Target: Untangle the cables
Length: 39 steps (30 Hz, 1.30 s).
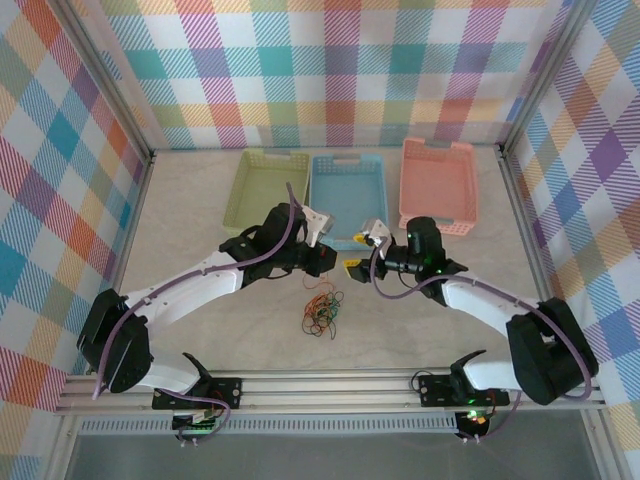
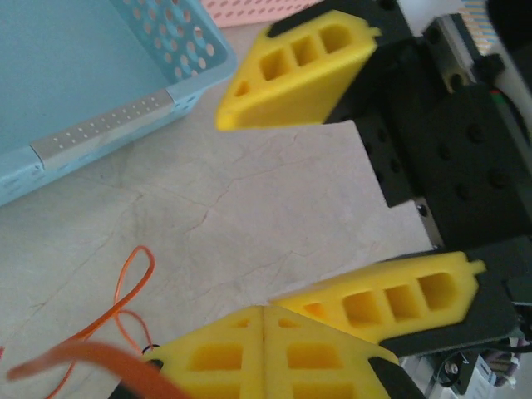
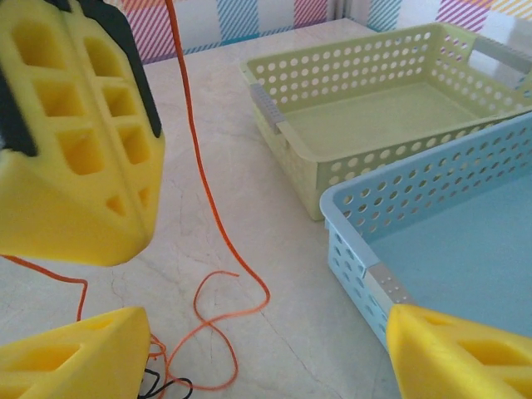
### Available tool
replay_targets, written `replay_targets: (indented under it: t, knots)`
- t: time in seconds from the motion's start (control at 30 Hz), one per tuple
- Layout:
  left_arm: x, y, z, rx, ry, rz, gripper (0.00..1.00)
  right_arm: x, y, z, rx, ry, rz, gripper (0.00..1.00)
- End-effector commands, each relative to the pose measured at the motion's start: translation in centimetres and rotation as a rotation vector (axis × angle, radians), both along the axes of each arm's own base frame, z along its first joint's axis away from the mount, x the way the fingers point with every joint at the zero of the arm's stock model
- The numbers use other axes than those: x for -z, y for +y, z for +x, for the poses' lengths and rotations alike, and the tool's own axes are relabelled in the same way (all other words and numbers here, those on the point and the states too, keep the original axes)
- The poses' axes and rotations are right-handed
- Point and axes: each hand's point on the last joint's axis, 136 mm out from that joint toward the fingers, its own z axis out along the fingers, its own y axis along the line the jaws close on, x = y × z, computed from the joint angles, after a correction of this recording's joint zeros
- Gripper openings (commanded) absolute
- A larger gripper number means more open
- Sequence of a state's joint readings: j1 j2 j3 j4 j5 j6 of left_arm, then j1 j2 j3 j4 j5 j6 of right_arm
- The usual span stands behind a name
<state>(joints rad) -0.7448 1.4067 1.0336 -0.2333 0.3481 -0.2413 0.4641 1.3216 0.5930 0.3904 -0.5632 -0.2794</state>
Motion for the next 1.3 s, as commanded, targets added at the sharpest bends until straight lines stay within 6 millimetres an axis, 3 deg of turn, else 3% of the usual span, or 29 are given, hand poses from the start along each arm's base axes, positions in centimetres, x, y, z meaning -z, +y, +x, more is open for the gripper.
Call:
replay_targets:
  t: [0.0, 0.27, 0.4, 0.47, 0.57, 0.63, 0.73, 0.97, 1.27]
  knots:
    - [-1.2, -0.8, -1.5, 0.075, -0.016, -0.047, 0.00, -2.2, 1.4, 0.4, -0.091, -0.102, 0.052, 0.75]
    - [-1.7, -0.9, -2.1, 0.099, -0.035, -0.055, 0.00, -0.3, 2.7, 0.3, -0.179, -0.083, 0.087, 0.74]
    - [-1.7, -1.2, -2.4, 0.113, -0.033, -0.061, 0.00, 0.3, 3.2, 0.6, -0.193, -0.066, 0.083, 0.66]
    - [-1.7, -1.2, -2.4, 0.115, -0.033, -0.058, 0.00, 0.1, 3.3, 0.8, -0.190, -0.087, 0.099, 0.56]
    - [-1.5, -1.1, -2.3, 0.109, -0.039, -0.047, 0.05, -0.5, 3.4, 0.4, -0.201, -0.101, 0.124, 0.32]
    - [-1.3, -1.0, -2.1, 0.098, -0.046, -0.043, 0.09, -1.1, 3.3, 0.4, -0.199, -0.113, 0.141, 0.09]
    - [-0.9, -0.9, -2.0, 0.091, -0.044, -0.031, 0.11, -2.7, 2.6, 1.1, -0.109, -0.164, 0.160, 0.03]
    - [-0.1, -0.9, -1.3, 0.061, -0.039, -0.005, 0.11, -8.3, 0.6, 0.1, 0.004, -0.201, 0.249, 0.00]
    - [1.2, -1.0, -0.5, 0.032, -0.029, 0.019, 0.10, -10.1, -0.1, -1.6, 0.020, -0.161, 0.304, 0.00]
